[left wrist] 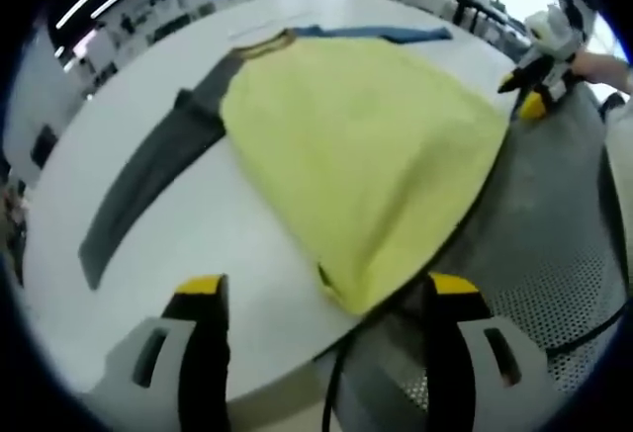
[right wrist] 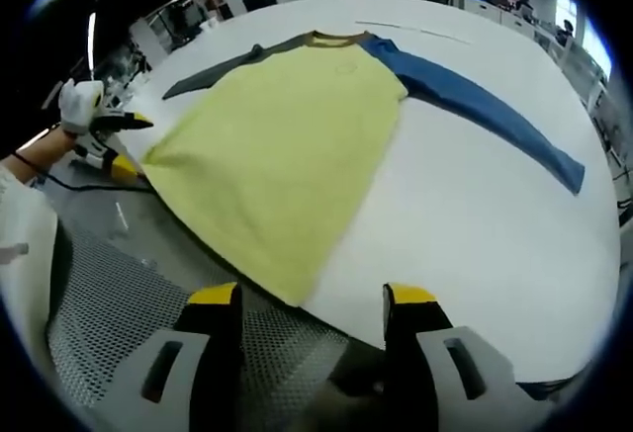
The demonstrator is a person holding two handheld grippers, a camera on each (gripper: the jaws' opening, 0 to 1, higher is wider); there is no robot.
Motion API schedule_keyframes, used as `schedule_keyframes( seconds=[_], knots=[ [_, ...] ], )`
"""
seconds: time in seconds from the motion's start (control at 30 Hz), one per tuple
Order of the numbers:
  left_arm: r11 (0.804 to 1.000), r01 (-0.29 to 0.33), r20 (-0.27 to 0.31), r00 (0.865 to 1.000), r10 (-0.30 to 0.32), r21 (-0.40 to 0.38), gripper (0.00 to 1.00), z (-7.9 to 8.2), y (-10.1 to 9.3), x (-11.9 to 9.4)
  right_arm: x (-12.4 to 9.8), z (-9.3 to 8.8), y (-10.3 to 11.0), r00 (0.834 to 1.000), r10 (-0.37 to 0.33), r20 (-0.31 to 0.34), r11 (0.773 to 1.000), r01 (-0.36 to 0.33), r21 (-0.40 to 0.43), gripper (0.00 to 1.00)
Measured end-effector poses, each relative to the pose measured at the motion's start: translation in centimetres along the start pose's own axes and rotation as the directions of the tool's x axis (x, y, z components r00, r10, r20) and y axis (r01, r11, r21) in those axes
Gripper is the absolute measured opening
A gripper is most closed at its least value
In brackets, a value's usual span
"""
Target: Fold the garment on the visible template until the final outline fits inside the template.
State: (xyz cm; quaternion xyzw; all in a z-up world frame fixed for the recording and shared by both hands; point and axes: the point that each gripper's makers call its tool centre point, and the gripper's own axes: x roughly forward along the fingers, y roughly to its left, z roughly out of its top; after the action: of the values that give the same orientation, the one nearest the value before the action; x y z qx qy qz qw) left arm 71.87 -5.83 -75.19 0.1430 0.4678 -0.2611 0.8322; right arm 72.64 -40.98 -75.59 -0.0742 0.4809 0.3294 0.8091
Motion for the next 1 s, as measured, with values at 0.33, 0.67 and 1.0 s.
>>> schedule_keyframes(
  seconds=[0.33,0.67,1.0],
  knots=[
    [0.979,0.156,0.412,0.907,-0.090,-0.129,0.82,6.7,-1.0,-2.7,-0.5,3.5,0.2,0.986,0.020,0.168,0.999,-0.014,-0.039,0.63],
    [0.953,0.188,0.579,0.815,-0.016,-0.238,0.85,9.0,0.9,-5.4,-2.7,8.4,0.4,0.910,0.033,0.412,0.999,-0.029,-0.018,0.63],
    [0.950,0.165,0.522,0.853,-0.003,-0.264,0.83,8.0,0.7,-4.6,-2.5,8.4,-0.3,0.910,0.014,0.415,1.000,-0.025,0.020,0.62]
  ],
)
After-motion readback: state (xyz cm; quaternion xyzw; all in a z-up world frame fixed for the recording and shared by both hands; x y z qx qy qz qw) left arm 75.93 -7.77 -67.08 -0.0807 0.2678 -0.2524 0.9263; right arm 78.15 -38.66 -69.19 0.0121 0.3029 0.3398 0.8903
